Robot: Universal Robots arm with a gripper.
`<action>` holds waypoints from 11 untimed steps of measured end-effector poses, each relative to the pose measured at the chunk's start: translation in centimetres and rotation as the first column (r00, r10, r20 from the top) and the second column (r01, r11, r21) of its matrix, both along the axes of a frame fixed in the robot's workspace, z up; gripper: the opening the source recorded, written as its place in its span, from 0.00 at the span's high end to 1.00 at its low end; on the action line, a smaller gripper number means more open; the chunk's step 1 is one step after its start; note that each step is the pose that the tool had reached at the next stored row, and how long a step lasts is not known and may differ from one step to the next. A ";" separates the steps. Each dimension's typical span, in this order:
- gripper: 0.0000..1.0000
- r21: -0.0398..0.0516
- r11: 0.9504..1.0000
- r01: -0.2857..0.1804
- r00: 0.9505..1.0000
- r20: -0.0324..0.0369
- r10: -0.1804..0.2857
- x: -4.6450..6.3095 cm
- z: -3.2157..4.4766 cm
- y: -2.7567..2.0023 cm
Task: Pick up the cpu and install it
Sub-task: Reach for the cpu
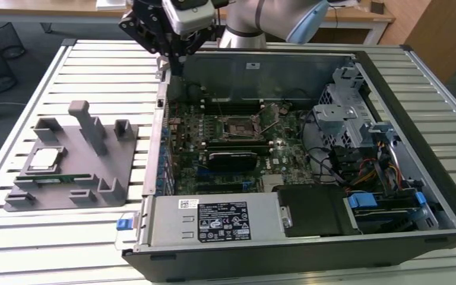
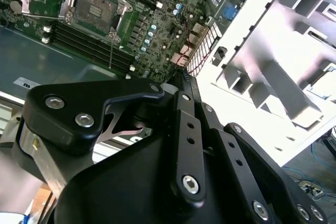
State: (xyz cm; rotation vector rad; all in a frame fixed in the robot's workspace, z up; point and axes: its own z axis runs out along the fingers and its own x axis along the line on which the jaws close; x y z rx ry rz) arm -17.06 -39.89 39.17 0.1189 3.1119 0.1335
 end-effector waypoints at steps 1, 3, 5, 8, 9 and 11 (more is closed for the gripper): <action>0.89 0.000 1.000 0.000 1.000 0.000 0.000 0.0 0.00 0.00; 0.89 0.000 1.000 0.000 1.000 0.000 0.000 -0.1 0.00 0.00; 0.89 0.000 1.000 0.000 1.000 0.000 0.000 -0.2 0.00 0.00; 0.89 0.000 1.000 0.000 1.000 0.000 0.000 -0.3 -0.01 0.00; 0.89 0.000 1.000 0.000 1.000 0.000 0.000 -0.3 -0.01 0.00; 0.89 0.000 1.000 0.000 1.000 0.000 0.000 -0.4 -0.02 0.00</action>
